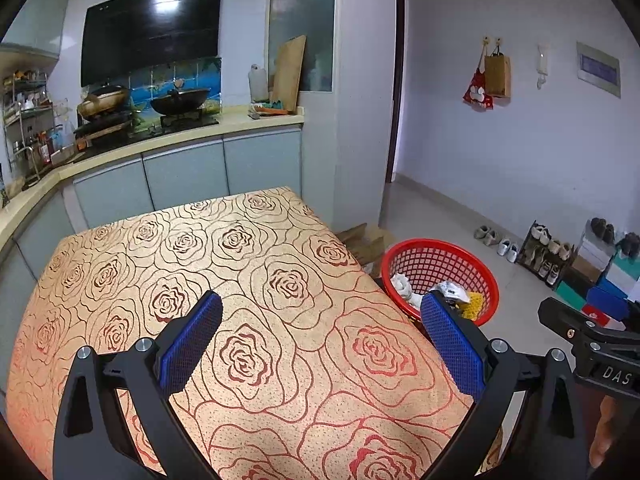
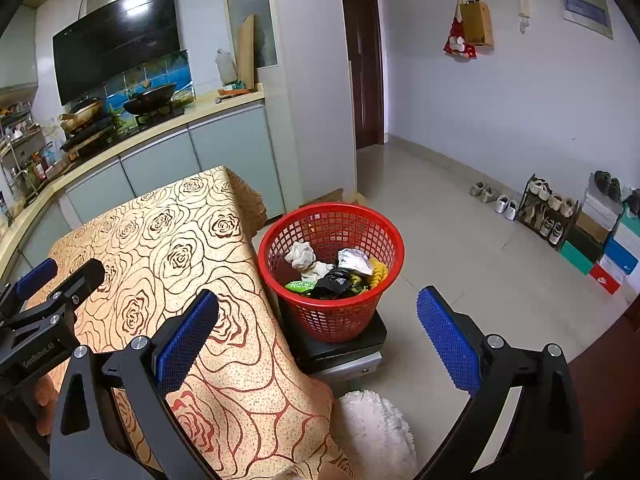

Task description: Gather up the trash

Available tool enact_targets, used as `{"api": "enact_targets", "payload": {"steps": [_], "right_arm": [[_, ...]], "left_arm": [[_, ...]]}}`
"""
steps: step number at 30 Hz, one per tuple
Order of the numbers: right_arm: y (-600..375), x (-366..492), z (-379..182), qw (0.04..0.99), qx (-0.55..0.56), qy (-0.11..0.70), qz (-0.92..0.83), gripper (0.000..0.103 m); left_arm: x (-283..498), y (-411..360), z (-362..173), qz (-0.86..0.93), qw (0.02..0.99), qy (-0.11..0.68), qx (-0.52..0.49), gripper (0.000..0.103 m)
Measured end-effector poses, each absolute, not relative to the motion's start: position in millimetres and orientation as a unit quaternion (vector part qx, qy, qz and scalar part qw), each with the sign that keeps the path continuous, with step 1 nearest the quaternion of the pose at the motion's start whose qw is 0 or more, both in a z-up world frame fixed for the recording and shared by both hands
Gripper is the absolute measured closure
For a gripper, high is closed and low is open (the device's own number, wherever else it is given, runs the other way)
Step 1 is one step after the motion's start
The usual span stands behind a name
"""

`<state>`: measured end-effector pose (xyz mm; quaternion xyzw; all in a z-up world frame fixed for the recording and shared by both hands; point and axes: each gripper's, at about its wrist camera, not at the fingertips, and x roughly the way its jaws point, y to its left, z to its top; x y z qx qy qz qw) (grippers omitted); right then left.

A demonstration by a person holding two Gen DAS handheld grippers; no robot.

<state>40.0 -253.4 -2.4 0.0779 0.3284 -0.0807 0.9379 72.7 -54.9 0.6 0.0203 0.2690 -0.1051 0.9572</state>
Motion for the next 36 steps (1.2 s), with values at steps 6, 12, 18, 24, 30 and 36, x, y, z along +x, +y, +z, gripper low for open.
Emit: {"api": "enact_targets", "payload": {"steps": [6, 12, 18, 24, 30, 36], "right_arm": [[-253, 39, -7, 0.937, 0.079, 0.331, -0.082, 0.006], [-251, 40, -10, 0.936, 0.079, 0.335, -0.079, 0.006], [-251, 41, -10, 0.936, 0.079, 0.335, -0.079, 0.006], [-251, 42, -12, 0.935, 0.081, 0.335, -0.08, 0.006], [-250, 41, -13, 0.935, 0.08, 0.336, -0.079, 0.006], [-249, 41, -14, 0.935, 0.081, 0.337, -0.078, 0.006]], "left_arm": [[69, -54, 2, -0.093, 0.961, 0.258, 0.025, 0.007], [71, -55, 0, -0.086, 0.96, 0.262, 0.037, 0.007], [70, -58, 0, -0.094, 0.959, 0.264, 0.043, 0.007], [71, -57, -1, -0.094, 0.958, 0.268, 0.038, 0.007], [71, -56, -1, -0.092, 0.958, 0.271, 0.037, 0.007], [71, -55, -4, -0.091, 0.957, 0.273, 0.037, 0.007]]}}
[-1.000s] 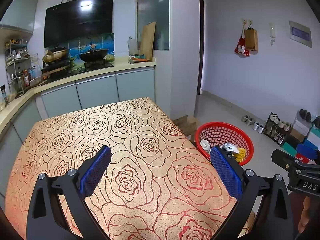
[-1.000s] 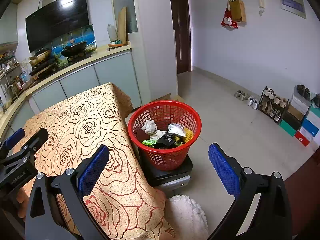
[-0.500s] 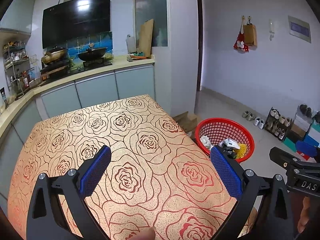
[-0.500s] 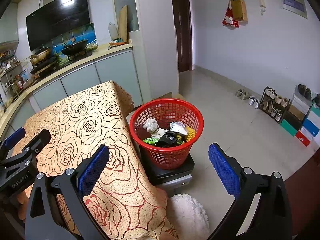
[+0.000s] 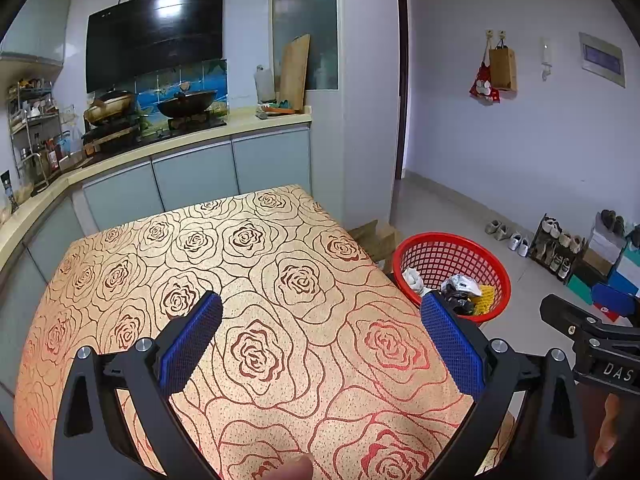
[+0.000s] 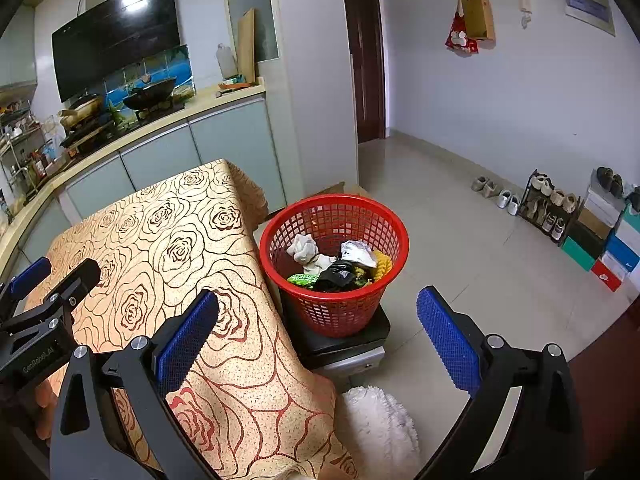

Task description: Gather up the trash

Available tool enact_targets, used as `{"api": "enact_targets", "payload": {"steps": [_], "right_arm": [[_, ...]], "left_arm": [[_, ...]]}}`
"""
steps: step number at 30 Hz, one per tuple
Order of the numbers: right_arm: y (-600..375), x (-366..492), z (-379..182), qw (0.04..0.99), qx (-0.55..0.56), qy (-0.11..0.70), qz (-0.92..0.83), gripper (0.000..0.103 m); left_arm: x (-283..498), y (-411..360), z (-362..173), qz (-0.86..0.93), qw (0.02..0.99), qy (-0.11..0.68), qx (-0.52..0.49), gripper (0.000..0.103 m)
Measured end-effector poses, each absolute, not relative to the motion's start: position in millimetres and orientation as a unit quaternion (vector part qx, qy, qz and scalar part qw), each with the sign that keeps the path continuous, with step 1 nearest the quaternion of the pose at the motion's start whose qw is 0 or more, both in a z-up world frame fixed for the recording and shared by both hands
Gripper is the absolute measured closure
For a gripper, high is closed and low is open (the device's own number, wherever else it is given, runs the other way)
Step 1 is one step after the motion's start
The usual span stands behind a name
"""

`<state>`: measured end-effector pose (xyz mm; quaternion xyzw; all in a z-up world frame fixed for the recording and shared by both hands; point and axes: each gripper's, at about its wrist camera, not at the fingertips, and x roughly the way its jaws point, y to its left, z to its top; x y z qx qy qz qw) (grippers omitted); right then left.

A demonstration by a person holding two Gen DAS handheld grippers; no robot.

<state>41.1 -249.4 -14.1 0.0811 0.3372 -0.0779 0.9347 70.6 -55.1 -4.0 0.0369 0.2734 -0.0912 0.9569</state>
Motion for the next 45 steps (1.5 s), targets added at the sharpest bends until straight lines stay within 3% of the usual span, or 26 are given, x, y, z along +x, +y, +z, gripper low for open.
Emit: {"api": "enact_targets", "payload": {"steps": [45], "right_arm": [[-223, 61, -27, 0.929, 0.06, 0.363, -0.043, 0.006]], "left_arm": [[83, -22, -20, -0.058, 0.95, 0.306, 0.014, 0.007]]}}
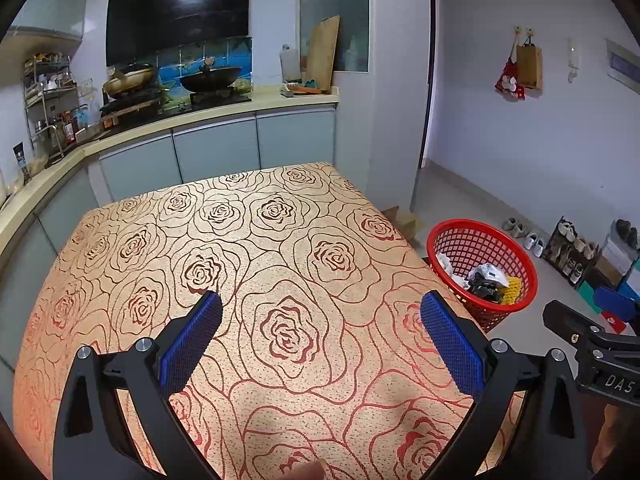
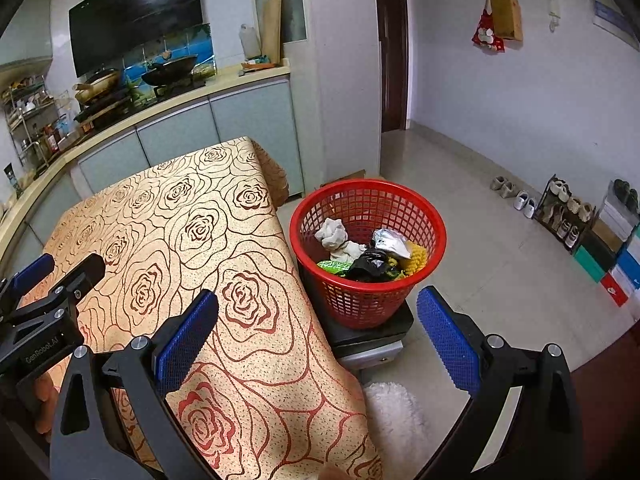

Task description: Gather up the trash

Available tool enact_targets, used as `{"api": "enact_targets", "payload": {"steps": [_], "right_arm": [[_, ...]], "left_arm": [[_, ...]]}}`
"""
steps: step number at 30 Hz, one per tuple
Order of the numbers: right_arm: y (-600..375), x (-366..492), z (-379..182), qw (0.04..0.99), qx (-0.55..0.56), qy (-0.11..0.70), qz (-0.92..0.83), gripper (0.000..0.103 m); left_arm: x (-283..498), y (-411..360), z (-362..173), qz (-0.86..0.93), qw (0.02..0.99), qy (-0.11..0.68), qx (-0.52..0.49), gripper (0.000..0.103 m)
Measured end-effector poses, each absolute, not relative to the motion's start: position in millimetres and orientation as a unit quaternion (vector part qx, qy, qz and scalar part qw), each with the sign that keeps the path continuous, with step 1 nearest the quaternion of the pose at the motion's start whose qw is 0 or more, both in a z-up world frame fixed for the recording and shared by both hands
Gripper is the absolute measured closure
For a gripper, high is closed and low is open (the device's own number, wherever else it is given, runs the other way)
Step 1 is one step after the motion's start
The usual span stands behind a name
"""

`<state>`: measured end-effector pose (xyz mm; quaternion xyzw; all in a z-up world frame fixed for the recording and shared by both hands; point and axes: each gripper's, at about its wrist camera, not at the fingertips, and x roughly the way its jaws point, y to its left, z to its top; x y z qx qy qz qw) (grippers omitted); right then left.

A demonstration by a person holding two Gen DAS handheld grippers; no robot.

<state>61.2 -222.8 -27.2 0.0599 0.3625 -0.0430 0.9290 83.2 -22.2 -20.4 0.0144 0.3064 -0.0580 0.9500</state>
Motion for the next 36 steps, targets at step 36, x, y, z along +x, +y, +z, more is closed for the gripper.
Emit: {"api": "enact_targets", "payload": {"steps": [36], "right_arm": [[-227, 65, -42, 0.924, 0.067, 0.373, -0.046, 0.006]], "left_arm": [[90, -31, -40, -0.066, 0.938, 0.339, 0.009, 0.007]]}}
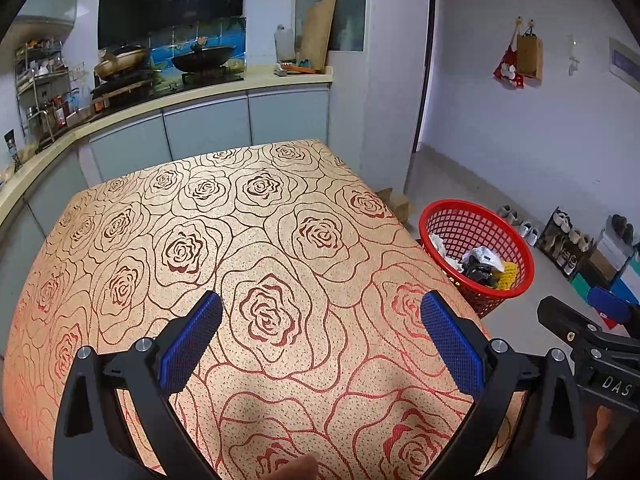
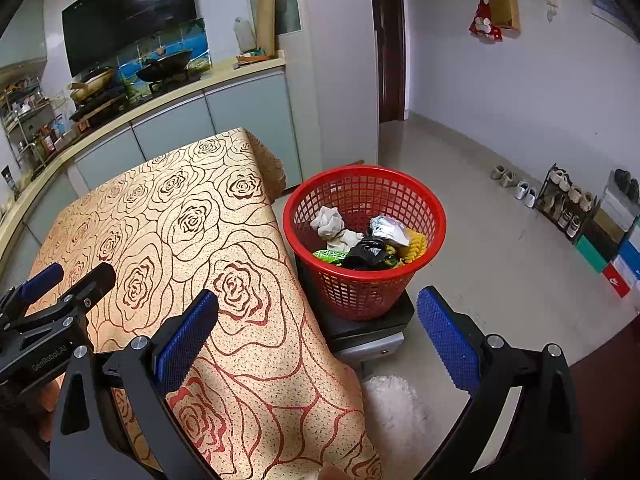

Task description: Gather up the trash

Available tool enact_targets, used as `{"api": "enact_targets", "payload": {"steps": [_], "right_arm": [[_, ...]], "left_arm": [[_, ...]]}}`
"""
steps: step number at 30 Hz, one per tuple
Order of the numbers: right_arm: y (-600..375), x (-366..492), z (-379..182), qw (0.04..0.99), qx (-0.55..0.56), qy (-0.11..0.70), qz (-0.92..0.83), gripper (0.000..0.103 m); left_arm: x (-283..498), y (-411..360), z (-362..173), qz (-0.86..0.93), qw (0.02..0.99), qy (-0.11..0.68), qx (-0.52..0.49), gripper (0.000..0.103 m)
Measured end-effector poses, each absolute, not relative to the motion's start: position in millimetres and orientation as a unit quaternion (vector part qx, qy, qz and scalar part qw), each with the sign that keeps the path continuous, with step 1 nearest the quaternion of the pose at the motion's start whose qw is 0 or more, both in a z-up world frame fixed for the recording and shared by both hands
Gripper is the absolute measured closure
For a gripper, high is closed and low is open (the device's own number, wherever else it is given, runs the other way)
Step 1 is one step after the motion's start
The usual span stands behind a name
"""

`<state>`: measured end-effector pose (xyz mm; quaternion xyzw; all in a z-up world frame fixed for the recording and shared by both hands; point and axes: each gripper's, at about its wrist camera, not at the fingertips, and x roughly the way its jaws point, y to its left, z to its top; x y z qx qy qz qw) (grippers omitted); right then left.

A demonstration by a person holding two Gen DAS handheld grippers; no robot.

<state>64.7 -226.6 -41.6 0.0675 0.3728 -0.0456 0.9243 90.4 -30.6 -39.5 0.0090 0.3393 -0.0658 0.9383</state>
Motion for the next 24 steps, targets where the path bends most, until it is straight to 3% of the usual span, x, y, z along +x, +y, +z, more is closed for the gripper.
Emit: {"api": "enact_targets", "payload": {"steps": [24], "right_arm": [[-223.6, 64.1, -49.4, 0.923, 0.067, 0.376, -0.045, 0.006]], "left_arm": [[89.5, -28.7, -43.7, -0.063, 0.937, 0.344, 0.007, 0.007]]}}
